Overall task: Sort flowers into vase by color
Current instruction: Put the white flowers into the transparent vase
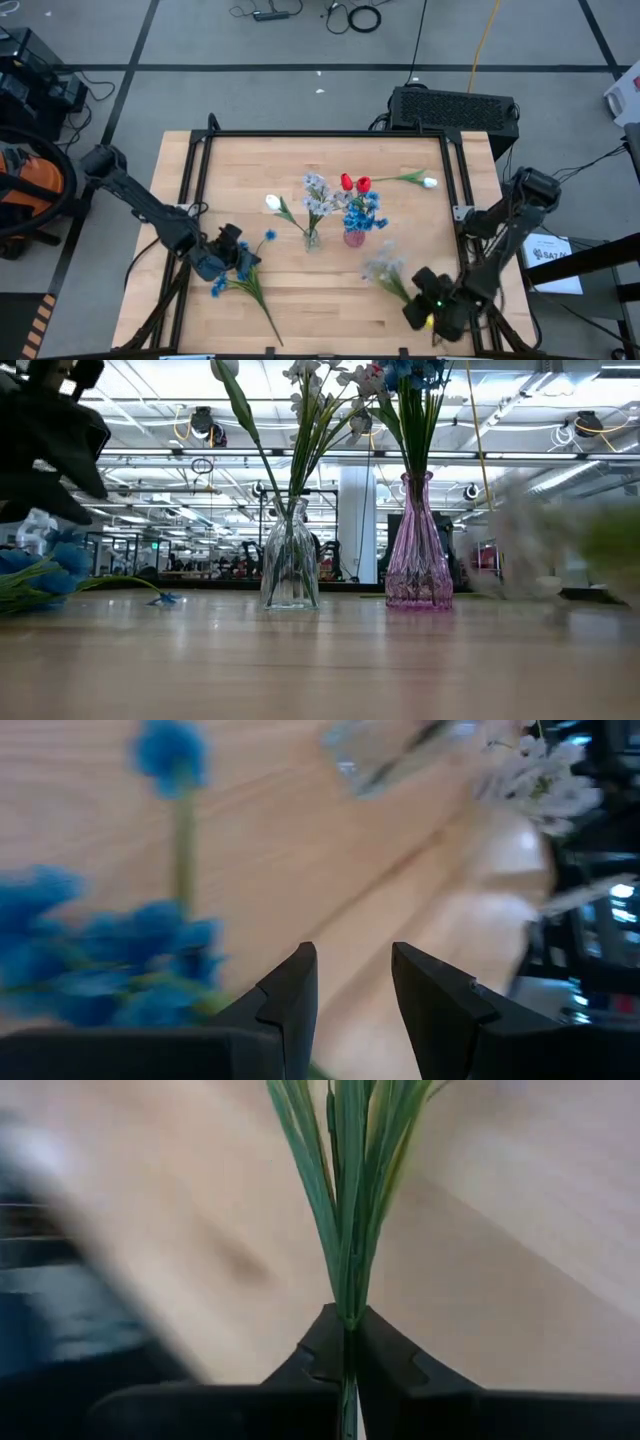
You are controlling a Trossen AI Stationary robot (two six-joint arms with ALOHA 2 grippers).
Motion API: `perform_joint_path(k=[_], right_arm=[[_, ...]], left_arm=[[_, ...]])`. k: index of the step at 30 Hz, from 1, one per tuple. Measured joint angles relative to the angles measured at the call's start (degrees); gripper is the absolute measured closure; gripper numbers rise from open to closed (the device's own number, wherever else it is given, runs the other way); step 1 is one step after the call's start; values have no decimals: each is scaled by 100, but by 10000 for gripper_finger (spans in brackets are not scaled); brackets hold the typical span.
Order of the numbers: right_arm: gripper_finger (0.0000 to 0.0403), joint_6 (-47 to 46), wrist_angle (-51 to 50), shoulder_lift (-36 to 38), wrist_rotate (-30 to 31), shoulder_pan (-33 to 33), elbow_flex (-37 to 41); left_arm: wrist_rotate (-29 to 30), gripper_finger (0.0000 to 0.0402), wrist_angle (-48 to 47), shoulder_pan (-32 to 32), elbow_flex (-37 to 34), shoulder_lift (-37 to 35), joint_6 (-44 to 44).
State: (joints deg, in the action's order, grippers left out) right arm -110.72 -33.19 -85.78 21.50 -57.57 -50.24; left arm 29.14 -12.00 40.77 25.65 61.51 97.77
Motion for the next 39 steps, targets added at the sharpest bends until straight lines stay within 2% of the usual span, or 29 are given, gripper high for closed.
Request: perform_joint_path(k=[4,6,8,15,18,24,28,34,39], right_arm=[[402,1471,1159,55,2009,-268,-4],[402,2520,1742,55,2414,-236,-9],[402,3445,2170,55,2523,-115,-9],[402,5917,3328,55,2445,518,-9],[403,6797,3941,55,2414,858,-9],[403,8201,5336,55,1792,1671,-9],[403,8597,6005,55,1131,2149,-9],[403,8719,6273,57,684,2523,-13],[402,8808,6367,57,662,2573,-13]], left_arm=[[321,265,927,18,0,77,-913],[409,265,1450,16,0,77,-1535],[480,265,1905,13,0,77,-2149],[547,265,3335,13,0,77,-4233],[547,265,3997,13,0,115,-4833],[564,265,5593,63,1,732,-6235],[674,265,5884,62,282,1244,-6944],[934,265,5777,18,1233,1893,-8613],[1083,265,5325,-189,1779,2121,-8805]])
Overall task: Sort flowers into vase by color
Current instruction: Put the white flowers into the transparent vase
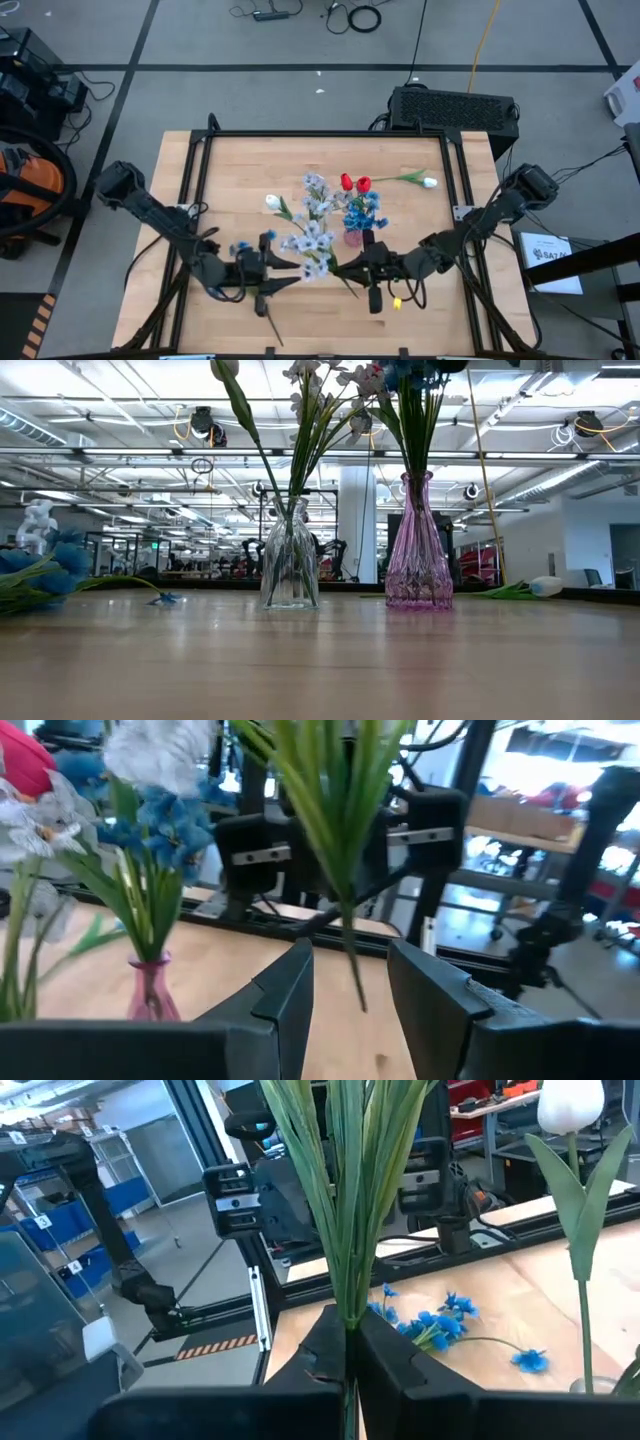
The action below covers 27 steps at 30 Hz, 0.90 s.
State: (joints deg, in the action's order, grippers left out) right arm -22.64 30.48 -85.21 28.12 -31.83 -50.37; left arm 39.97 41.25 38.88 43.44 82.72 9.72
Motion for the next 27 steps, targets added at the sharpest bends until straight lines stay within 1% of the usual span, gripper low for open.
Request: perform_joint_path(k=[4,8,11,13,17,21,27], right_arm=[[402,151,148,-109,0,-2,-137],[402,637,-273,-485,-100,3,-742],[402,954,-772,-733,328,28,-1222],[402,1027,-983,-832,495,80,-1473],[402,1166,-1074,-935,474,131,-1746],[402,1320,-1068,-942,299,145,-1774],[402,1017,-1461,-942,308,226,-1775]], left_arm=[[-95,265,-150,-222,158,19,35],[-636,265,-147,-419,258,19,43],[-991,265,-133,-479,291,19,42],[-1001,265,-143,-479,291,19,40],[-1026,265,-148,-477,291,19,38],[-1039,265,-91,-475,289,19,37],[-1000,265,216,-541,289,19,-9]])
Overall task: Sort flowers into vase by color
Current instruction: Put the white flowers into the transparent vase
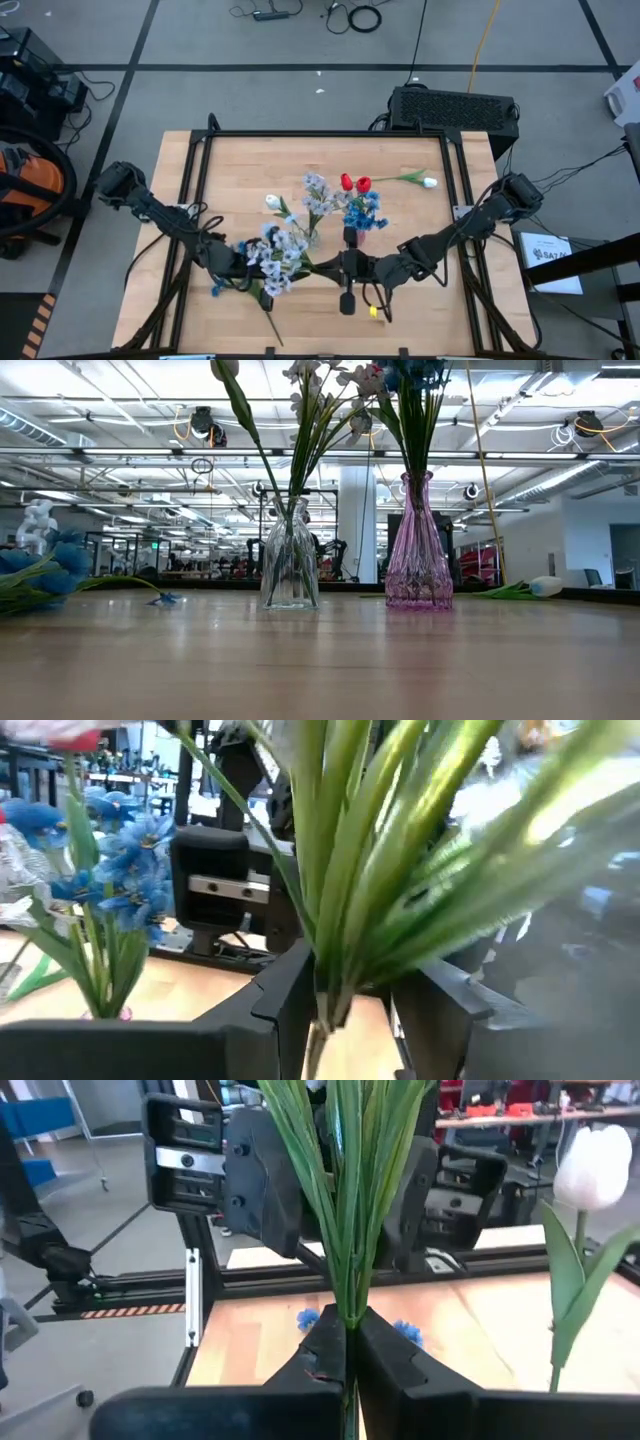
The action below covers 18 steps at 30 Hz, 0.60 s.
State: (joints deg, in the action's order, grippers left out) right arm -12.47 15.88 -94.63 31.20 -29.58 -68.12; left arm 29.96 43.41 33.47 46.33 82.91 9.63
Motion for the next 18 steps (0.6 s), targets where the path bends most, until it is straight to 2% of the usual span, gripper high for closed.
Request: perform_joint_path(k=[6,8,12,13,18], right_arm=[[402,-19,-25,0,2,-1,0],[403,-70,-69,0,26,-1,0],[391,-188,-108,0,37,2,0],[386,-188,-109,0,41,-1,0],[349,-434,-294,35,13,-1,-2]], left_arm=[[-14,274,-1,-105,-2,0,34],[-26,297,15,-143,-2,0,37],[-70,375,47,-199,-2,1,42],[-117,384,46,-212,-4,0,44],[-115,385,-6,-231,-4,2,44]])
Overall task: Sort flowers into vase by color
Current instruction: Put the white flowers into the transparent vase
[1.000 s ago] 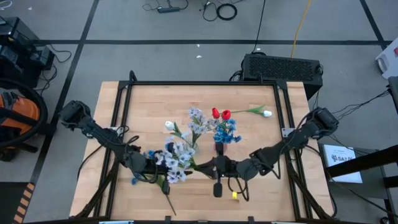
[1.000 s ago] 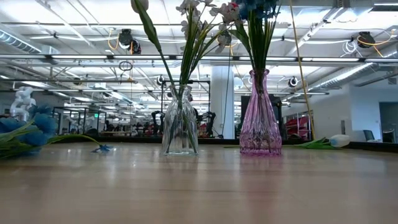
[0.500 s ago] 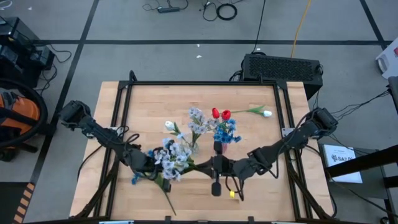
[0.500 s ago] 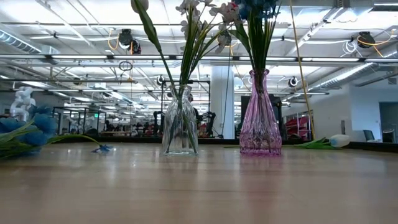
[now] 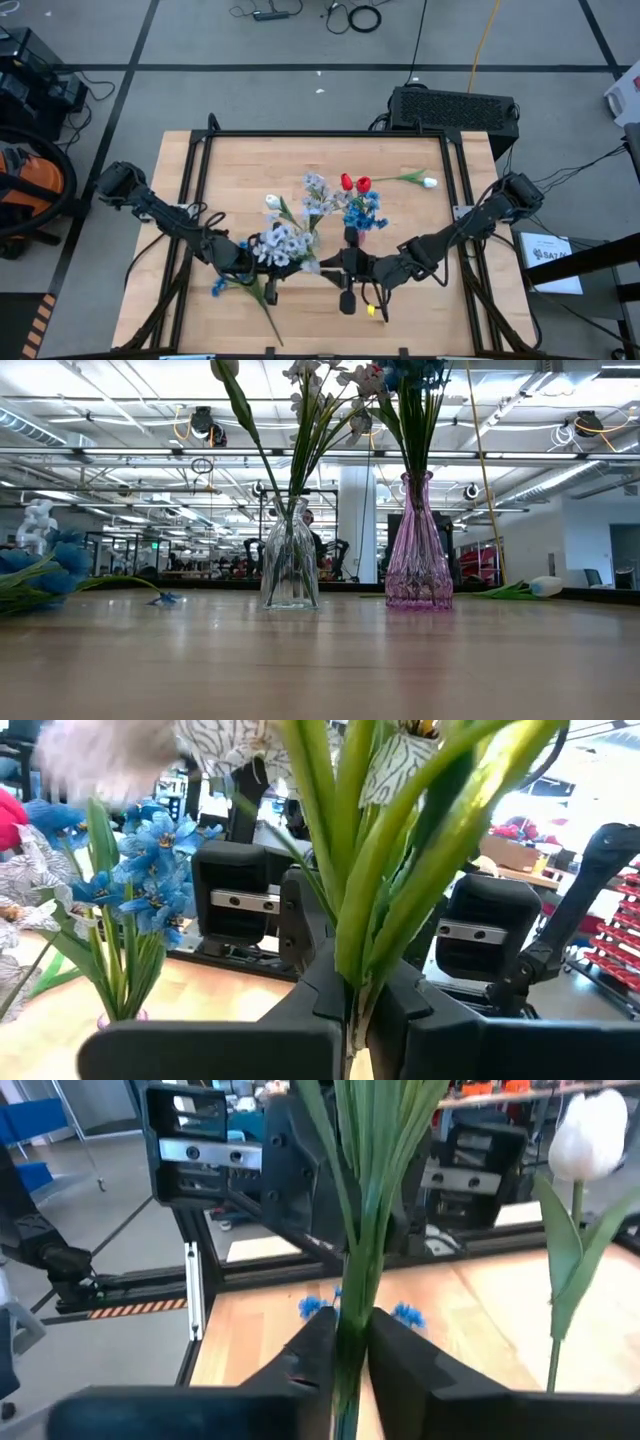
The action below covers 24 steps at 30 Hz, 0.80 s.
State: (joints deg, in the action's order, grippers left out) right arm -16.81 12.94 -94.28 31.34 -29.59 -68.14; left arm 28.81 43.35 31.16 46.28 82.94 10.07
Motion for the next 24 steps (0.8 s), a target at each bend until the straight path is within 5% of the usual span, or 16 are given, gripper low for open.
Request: perform_joint_path(k=[11,15,24], right_arm=[[244,-1412,-1613,626,-425,-71,-6],[240,-2280,-2420,873,-929,-162,-7],[265,-3498,-3918,910,-911,-527,-4]], left_arm=[[455,387,-694,-4,0,-256,-157],[770,388,-1337,-8,0,-249,-186],[1440,389,-1565,-50,87,-274,-838]])
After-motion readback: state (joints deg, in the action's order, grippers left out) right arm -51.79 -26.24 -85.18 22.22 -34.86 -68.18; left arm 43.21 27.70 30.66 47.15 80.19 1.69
